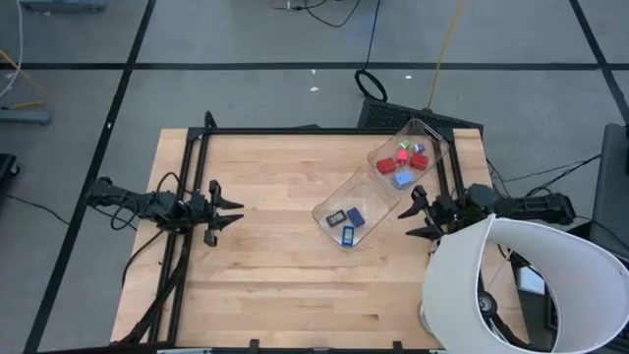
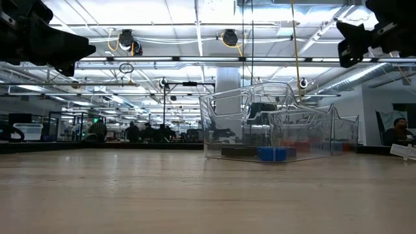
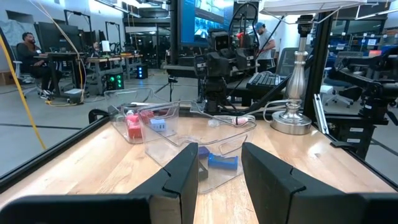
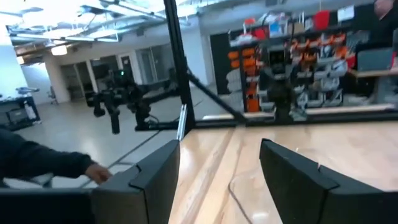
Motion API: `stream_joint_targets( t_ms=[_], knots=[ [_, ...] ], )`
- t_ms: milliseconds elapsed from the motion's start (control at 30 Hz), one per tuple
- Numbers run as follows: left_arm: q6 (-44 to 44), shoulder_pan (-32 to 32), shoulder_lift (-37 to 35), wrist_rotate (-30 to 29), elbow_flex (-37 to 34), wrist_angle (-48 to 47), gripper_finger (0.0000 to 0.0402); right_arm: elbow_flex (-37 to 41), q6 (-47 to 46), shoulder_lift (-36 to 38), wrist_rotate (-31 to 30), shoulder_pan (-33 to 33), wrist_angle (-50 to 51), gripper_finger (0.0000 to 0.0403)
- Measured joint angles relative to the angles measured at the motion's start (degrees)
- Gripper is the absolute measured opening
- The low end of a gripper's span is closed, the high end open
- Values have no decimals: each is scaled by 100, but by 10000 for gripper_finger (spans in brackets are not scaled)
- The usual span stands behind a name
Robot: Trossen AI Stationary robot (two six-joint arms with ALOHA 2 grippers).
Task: Pick & Place Office items
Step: Return to Home Position
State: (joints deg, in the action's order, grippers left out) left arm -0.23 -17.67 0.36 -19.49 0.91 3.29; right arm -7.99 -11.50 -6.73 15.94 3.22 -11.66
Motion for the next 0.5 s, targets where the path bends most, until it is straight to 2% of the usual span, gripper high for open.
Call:
stream_joint_targets(
  t_ms=[300, 400, 500],
  knots=[
    [0, 1, 1, 0, 0, 0, 122, 2, 394, 673, -98, 0, 178, 212],
    [1, 1, 1, 3, 0, 8, 122, 0, 457, 659, -94, 0, -8, 212],
    [2, 1, 1, 3, -5, 28, 122, 0, 566, 660, -442, 0, 79, 212]
  ],
)
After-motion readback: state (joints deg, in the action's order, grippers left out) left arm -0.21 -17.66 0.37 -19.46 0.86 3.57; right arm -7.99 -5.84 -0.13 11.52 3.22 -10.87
